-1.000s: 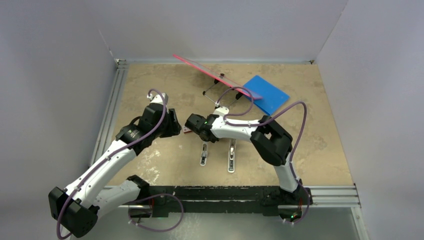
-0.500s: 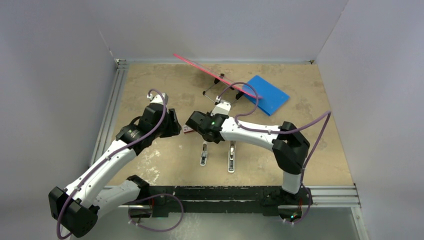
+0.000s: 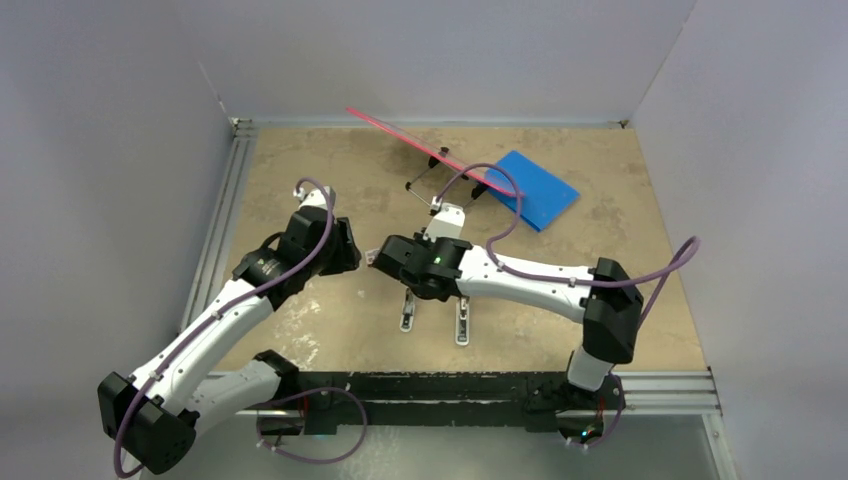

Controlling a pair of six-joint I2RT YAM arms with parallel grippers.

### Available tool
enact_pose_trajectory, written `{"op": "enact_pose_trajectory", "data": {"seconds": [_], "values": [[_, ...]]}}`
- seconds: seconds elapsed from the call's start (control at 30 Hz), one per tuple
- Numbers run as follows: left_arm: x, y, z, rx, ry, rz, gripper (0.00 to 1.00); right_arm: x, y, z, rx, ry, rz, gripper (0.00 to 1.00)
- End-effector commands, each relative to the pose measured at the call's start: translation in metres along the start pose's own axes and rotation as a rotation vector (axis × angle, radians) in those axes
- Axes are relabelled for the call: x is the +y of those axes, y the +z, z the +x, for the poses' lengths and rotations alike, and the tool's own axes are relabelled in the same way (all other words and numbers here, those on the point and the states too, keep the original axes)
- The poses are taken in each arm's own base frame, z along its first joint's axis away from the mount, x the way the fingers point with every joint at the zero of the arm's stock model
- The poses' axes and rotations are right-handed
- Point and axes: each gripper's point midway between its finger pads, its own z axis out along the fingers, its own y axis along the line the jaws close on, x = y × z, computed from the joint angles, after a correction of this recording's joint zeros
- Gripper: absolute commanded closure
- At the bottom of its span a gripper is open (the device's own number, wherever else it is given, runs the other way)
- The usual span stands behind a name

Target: Load the staples into the stapler

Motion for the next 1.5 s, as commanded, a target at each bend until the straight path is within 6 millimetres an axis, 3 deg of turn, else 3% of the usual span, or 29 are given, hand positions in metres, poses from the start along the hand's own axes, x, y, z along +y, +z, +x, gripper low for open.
{"op": "enact_pose_trajectory", "data": {"seconds": [0.0, 0.3, 0.4, 0.6, 0.87, 1.07, 1.33, 1.47], "values": [[0.003, 0.002, -0.003, -0.014, -0.004, -0.014, 0.51, -0.011, -0.016, -0.009, -0.028, -0.039, -0.009, 0.78], [-0.001, 0.001, 0.002, 0.000, -0.019, 0.013, 0.51, -0.025, -0.036, 0.057, 0.117, -0.142, -0.093, 0.77], [-0.004, 0.002, 0.006, 0.010, -0.030, 0.031, 0.51, -0.032, -0.034, 0.086, 0.175, -0.181, -0.104, 0.77], [-0.002, 0.004, 0.009, 0.020, -0.035, 0.021, 0.51, -0.038, -0.026, 0.119, 0.227, -0.225, -0.122, 0.77], [0.000, 0.008, 0.013, 0.042, -0.033, 0.004, 0.51, -0.047, -0.005, 0.148, 0.253, -0.295, -0.096, 0.76], [0.000, 0.009, 0.014, 0.044, -0.033, 0.007, 0.51, -0.054, 0.001, 0.154, 0.259, -0.326, -0.072, 0.74], [-0.005, 0.013, 0.027, 0.089, -0.053, 0.042, 0.51, -0.063, -0.007, 0.160, 0.330, -0.321, -0.029, 0.51], [-0.004, 0.018, 0.046, 0.134, -0.103, 0.057, 0.51, -0.064, -0.008, 0.160, 0.351, -0.259, 0.003, 0.50]]}}
